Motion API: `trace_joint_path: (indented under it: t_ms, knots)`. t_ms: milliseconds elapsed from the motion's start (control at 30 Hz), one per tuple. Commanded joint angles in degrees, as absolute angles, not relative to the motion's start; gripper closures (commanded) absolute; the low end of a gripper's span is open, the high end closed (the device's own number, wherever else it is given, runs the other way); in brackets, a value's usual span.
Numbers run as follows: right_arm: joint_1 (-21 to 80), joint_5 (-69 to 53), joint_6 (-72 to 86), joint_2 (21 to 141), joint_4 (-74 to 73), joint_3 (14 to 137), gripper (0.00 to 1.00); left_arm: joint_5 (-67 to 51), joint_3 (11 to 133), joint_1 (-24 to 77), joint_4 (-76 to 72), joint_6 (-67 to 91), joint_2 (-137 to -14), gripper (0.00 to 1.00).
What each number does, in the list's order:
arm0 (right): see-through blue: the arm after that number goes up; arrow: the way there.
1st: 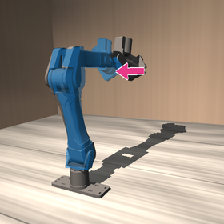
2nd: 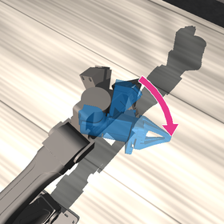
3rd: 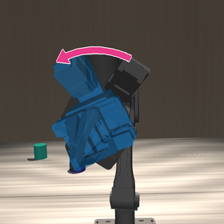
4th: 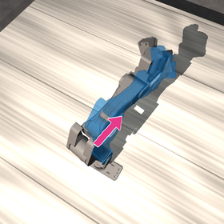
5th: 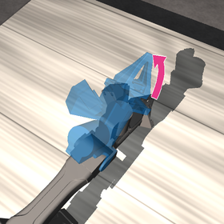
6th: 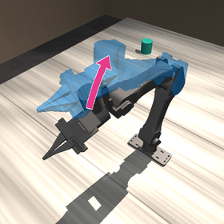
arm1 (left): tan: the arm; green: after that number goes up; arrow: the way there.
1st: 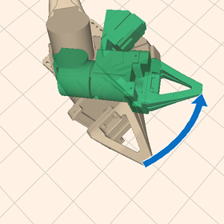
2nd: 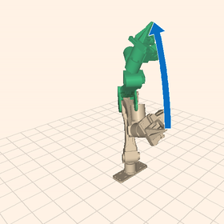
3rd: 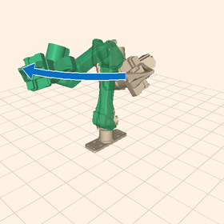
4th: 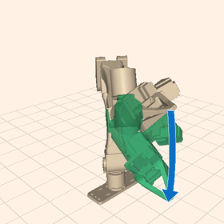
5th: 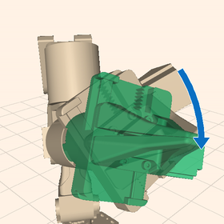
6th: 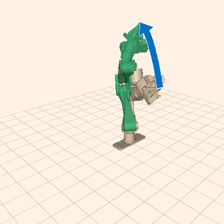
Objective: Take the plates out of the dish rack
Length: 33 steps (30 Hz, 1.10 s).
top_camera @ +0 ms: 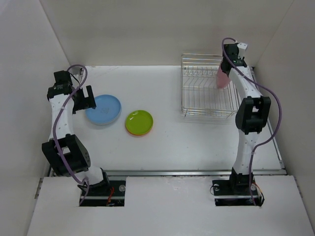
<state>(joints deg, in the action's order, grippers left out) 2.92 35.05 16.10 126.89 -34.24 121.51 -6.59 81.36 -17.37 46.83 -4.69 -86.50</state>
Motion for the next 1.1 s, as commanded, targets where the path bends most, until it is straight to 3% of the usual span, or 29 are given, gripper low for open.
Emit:
trace_joint_path:
  t_ms: [0,100,200,467,567,667,833,933,1067]
  knots:
    - [4.56,42.26,11.61,118.49,-25.15,116.22,0.63,-6.33,81.21,-17.14,47.55,-5.98,-83.58,0.0]
    - [6.32,44.82,7.57,113.83,-21.19,113.65,0.86,-6.33,80.69,-17.14,47.03,-5.98,-83.06,0.0]
    - [8.52,48.06,2.31,109.35,-17.85,112.32,0.99,-6.94,80.68,-17.14,47.02,-5.98,-82.44,0.0]
    - [17.56,68.35,-7.2,102.66,-12.93,115.66,1.0,-10.98,81.21,-16.61,48.25,-6.59,-79.02,0.0]
    - [23.52,68.04,-8.88,98.1,-12.13,113.83,1.0,-18.06,82.61,-16.61,51.32,-9.84,-78.4,0.0]
    - [29.51,54.54,-5.47,92.82,-15.98,107.59,1.0,-28.16,85.68,-16.08,56.24,-13.52,-78.4,0.0]
    - [36.56,14.44,9.54,91.58,-19.54,100.4,1.0,-40.59,89.99,-14.94,64.41,-17.31,-79.8,0.0]
    - [38.83,-1.34,13.17,93.68,-13.91,96.34,1.0,-42.88,90.0,-14.33,64.95,-17.93,-79.8,0.0]
    - [42.36,-11.23,17.57,99.57,-9.24,95.62,1.0,-42.36,88.86,-13.8,62.67,-16.7,-79.28,0.0]
